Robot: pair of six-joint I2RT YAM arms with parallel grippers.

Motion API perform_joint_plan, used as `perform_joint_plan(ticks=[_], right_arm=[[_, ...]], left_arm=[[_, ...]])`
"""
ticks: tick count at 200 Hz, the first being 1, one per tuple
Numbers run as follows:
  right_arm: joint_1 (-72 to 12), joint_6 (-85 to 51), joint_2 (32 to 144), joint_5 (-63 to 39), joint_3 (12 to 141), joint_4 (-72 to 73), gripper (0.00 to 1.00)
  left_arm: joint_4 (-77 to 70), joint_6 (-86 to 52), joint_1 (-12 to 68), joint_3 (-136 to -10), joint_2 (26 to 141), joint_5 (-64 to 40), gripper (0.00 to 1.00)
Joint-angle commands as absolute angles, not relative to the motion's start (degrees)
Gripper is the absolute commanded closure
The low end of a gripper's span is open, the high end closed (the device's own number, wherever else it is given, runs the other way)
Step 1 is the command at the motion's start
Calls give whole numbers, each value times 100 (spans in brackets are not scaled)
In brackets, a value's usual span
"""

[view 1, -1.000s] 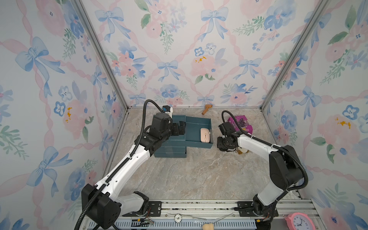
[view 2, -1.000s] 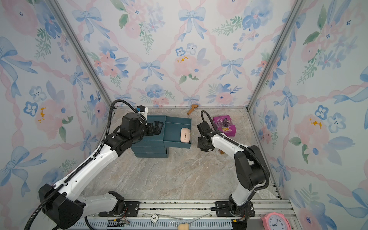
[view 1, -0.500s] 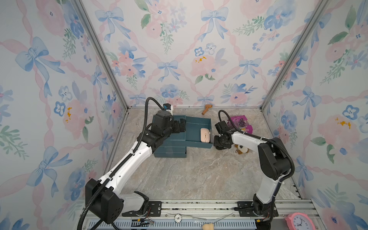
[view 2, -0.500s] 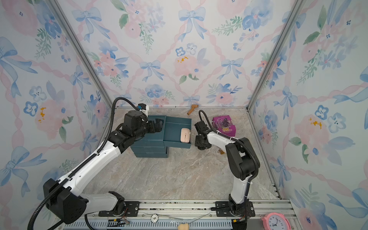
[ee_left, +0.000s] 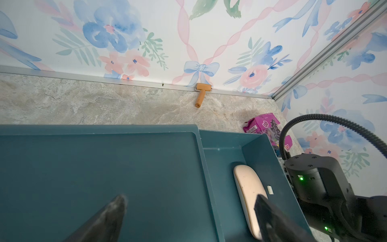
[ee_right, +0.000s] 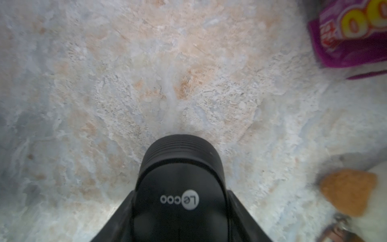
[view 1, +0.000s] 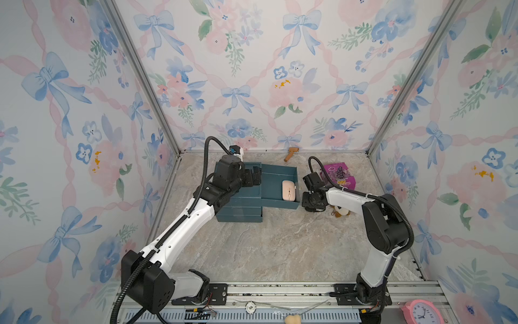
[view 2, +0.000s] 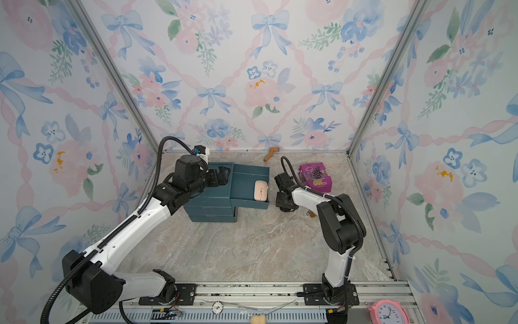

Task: Take the mice out of the drawer
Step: Place the mouse at the center of the board.

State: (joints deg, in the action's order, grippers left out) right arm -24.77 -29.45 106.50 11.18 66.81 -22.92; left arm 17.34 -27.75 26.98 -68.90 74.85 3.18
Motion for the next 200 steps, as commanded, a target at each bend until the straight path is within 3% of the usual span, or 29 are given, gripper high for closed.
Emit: perform_joint_plan(ticks=[1,16,26,91,117,200], right_arm=[[-2376,-2811,10688,1271,6506,-2471,53],[-2364,-2774,10686,1242,6487,-2477,48],[-2361,-2750,10687,1223,6500,-2487,39],[-2363,-2654,10419,1261,6534,-2596,25],[-2363,-2669,9913,1224,6486,-2638,10],[-2902,-3533,7758,1029,6870,-4156,8]], left_arm=[[1679,-2889,2654,-6889,7433,326,2],[1683,-2902,2662,-6823,7370,346,2],[1678,-2925,2654,-6777,7312,353,2],[1680,-3067,2657,-6506,6967,338,2],[1679,-3052,2655,-6399,6845,318,2],[2124,-2591,2677,-6429,6618,-538,2]])
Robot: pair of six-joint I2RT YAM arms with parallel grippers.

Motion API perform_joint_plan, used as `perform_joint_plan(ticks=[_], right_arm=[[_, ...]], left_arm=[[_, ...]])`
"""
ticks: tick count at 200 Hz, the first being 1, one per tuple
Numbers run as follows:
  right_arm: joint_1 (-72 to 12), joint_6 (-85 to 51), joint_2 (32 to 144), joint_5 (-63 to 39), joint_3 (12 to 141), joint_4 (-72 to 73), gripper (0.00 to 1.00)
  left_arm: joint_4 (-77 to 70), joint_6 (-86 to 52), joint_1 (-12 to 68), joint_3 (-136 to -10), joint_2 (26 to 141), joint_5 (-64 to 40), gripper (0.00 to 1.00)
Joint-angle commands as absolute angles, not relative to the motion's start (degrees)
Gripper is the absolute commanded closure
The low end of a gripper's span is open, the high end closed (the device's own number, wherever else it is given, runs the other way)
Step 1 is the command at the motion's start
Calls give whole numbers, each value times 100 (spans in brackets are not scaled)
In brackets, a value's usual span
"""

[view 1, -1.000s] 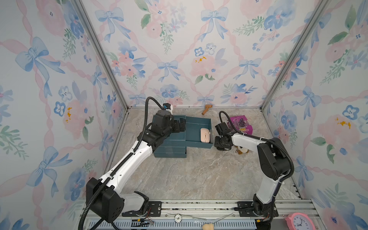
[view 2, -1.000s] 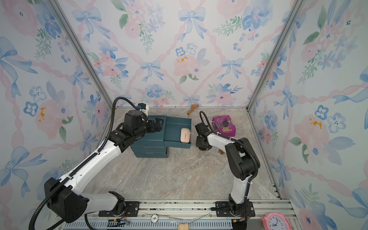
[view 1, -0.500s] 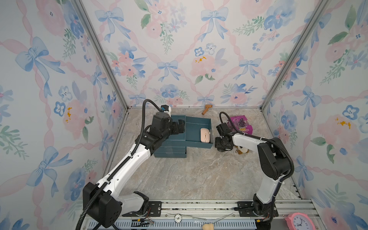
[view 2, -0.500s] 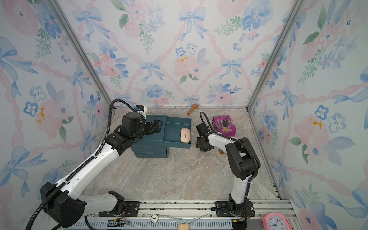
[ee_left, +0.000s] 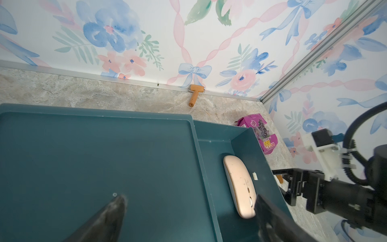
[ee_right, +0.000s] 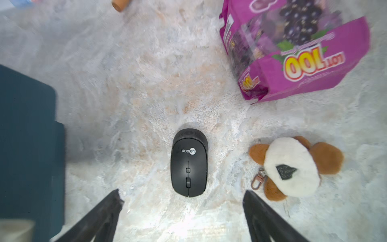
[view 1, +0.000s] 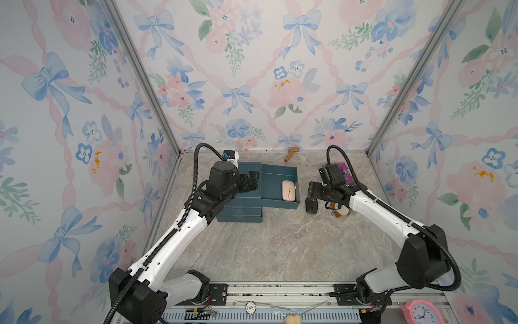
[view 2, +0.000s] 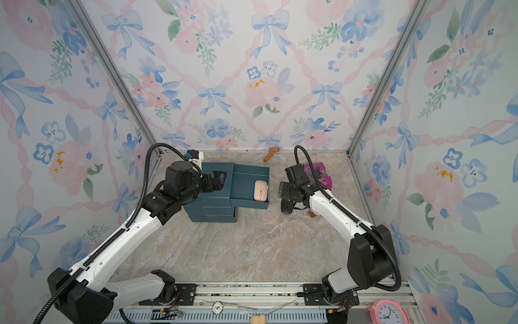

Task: Take the mice out of the drawer
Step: Place the mouse at the center of the board, then adjust the mouse in the drawer.

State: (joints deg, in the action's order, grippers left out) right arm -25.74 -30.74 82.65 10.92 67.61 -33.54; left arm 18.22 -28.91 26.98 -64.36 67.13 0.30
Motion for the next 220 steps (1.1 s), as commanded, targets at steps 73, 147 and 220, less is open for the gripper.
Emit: perform_joint_plan(ticks=[73,147,220], right_arm=[[-3650,-4264,6136,1126,6468,-4773,8],[-3910,-4504,6297,1626,7135,-4923,9],[-3947,-4312,7085,1909,8065,-4714,10]], left_arm=[[2577,-2636,2880,-6552,6614,-529,2],[2583,-2421,2879,-6613,6572,-95,2],[2573,-1866,2879,-6785,6731,143,2]])
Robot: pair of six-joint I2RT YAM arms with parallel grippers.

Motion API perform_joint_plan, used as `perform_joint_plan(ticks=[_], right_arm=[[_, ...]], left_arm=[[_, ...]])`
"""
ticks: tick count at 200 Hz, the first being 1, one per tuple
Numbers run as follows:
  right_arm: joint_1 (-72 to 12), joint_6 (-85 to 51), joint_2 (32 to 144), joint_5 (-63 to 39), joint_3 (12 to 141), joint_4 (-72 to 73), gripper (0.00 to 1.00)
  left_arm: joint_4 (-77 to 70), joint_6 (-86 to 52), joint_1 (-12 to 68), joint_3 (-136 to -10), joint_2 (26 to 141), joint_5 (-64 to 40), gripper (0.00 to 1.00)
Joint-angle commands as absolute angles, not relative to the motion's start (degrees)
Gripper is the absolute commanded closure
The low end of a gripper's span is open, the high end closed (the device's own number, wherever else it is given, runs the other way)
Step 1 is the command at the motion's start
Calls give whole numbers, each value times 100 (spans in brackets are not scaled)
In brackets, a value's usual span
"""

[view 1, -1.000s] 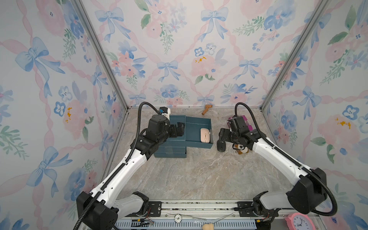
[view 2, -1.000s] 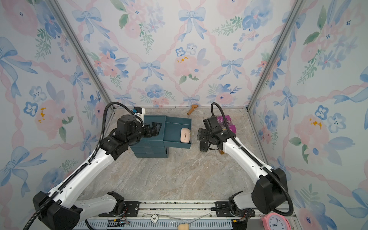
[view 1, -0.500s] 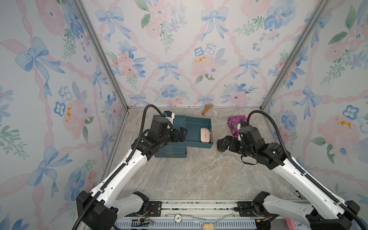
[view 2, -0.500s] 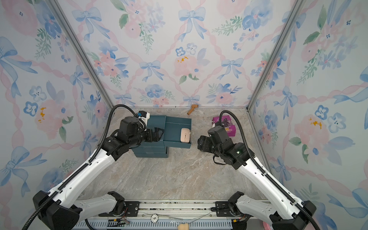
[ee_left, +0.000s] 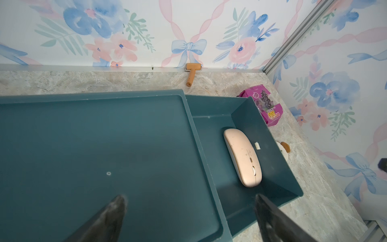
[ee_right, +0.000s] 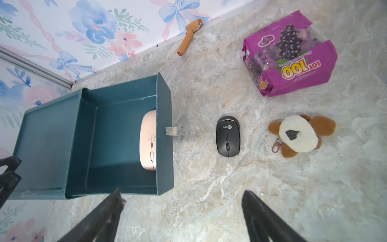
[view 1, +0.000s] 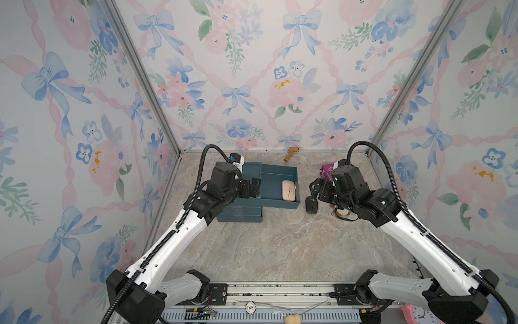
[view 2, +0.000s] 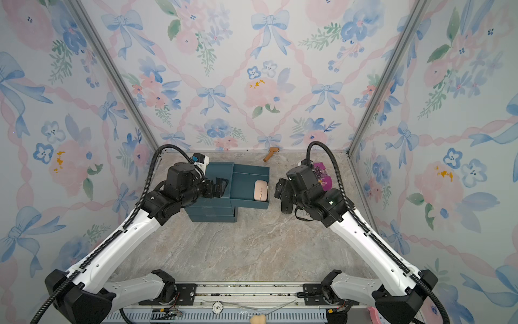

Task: Take the mice out of the drawer
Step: Adjust the mouse in the drawer.

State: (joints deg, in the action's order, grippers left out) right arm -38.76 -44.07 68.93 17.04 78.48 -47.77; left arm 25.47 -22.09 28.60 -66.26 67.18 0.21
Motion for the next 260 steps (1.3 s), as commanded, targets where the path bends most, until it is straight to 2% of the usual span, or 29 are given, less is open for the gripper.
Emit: perform_joint_plan(ticks=[1,41,84,128,161,260], right_arm=[[-3951,-4314,7093,1921,8076,-4712,10],[-3907,-3852,7271,1816,8212,-4208,10],[-3931,-3616,7814,1798,8960,-4430,13],[-4037,-3617,7882,1588,8762,-4087,13],[-4082,-3446,8179,1699,9263,-4751,15],[-4152,-3816,9160,1038,9803,-4732,26]], left_arm=[[2574,-1865,2881,-6794,6732,146,2],[2590,-2056,2883,-6958,6889,339,2],[2592,-2275,2888,-6868,6960,800,2],[2583,-2493,2896,-7031,7162,783,2],[2586,-2496,2892,-7040,7176,870,2],[2584,-2387,2855,-7286,7517,1015,2]])
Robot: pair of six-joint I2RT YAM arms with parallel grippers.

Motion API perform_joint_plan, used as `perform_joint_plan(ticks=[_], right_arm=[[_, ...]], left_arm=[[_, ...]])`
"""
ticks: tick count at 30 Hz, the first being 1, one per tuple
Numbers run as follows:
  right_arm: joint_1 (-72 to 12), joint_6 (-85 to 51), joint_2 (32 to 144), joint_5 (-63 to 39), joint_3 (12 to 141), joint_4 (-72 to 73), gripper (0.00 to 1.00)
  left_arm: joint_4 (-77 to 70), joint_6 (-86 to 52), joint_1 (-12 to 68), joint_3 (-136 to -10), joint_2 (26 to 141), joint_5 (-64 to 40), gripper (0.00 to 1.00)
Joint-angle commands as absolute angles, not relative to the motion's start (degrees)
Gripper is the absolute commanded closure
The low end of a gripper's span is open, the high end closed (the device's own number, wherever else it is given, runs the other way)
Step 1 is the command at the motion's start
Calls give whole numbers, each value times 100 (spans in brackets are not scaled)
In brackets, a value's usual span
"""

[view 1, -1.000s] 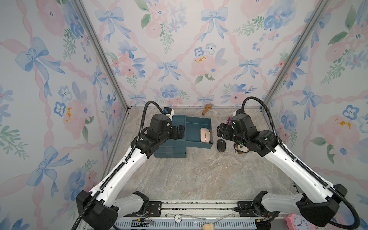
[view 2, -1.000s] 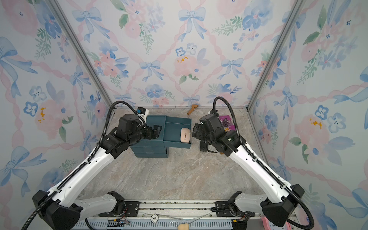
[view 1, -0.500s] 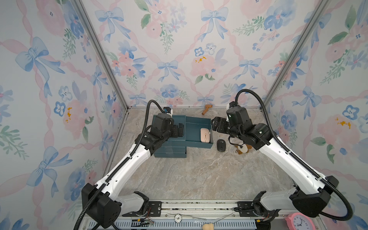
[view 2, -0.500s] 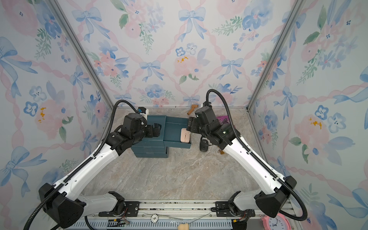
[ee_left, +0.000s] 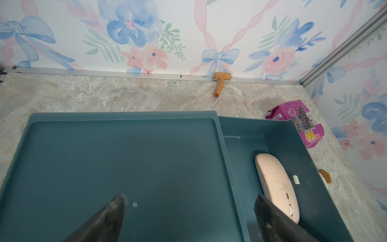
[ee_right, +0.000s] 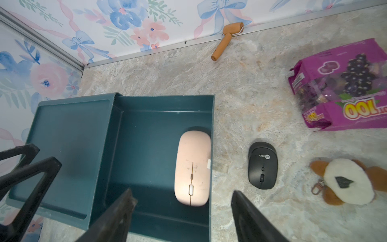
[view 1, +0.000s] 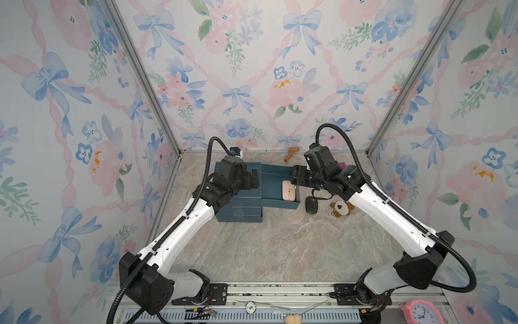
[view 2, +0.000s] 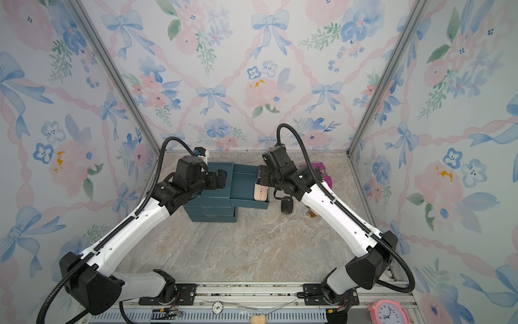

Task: Take the mice out of the drawer
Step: Adjust the mouse in the drawer.

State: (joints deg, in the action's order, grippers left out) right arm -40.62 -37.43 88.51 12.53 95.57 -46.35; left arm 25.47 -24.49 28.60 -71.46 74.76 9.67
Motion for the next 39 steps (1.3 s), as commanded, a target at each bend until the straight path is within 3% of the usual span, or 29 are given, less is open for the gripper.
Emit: perform_joint_plan(ticks=[1,13,20,33,39], right_arm=[[-4154,-3820,9168,1037,9806,-4735,26],[-4329,-4235,9844,1323,9898,-4667,29],[-4459,-4395,9983,1318,9703,-4663,26],[-4534,-4513,10675,1954,10219,-5035,23],[-4544,-4433,10924,1498,10318,-4850,25]], left_arm=[[2584,-2384,2851,-7286,7516,1013,2],[2583,-2520,2717,-7121,7388,876,2],[2576,-2664,2691,-6791,7010,1015,2],[2487,-2365,2683,-7159,7455,929,2],[2483,-2294,2677,-7198,7405,1044,2]])
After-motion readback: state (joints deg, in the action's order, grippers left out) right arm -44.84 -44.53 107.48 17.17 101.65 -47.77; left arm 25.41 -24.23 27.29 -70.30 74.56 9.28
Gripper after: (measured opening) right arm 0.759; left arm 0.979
